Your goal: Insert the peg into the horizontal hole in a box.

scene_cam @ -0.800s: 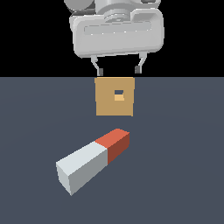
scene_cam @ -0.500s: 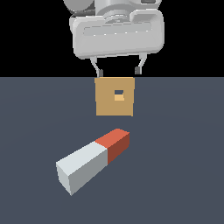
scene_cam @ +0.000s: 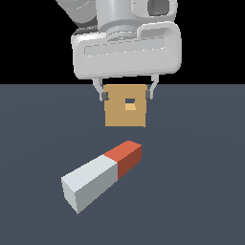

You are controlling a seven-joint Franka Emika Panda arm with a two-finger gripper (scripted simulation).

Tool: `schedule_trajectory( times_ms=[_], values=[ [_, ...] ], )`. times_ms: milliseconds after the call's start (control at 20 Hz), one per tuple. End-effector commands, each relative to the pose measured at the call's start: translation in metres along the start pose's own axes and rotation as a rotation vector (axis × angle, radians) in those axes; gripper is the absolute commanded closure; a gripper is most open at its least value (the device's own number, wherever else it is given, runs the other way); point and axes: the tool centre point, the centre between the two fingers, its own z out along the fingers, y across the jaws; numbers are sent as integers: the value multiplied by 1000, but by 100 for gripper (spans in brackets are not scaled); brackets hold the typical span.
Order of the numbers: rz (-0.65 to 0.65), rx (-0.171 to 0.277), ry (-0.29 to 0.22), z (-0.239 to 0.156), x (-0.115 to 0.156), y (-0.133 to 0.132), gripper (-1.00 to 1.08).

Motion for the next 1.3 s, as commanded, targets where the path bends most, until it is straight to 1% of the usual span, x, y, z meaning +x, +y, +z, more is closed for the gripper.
schedule_trajectory(
  times_ms=[0,350,650,900,1250],
  values=[
    [79,9,-2,15,-15,-5,-92],
    [332,36,-6,61,-58,-30,-92],
    [478,51,-7,88,-79,-50,-92],
    [537,58,-7,99,-86,-59,-92],
    [528,57,-6,97,-84,-58,-92]
  ],
)
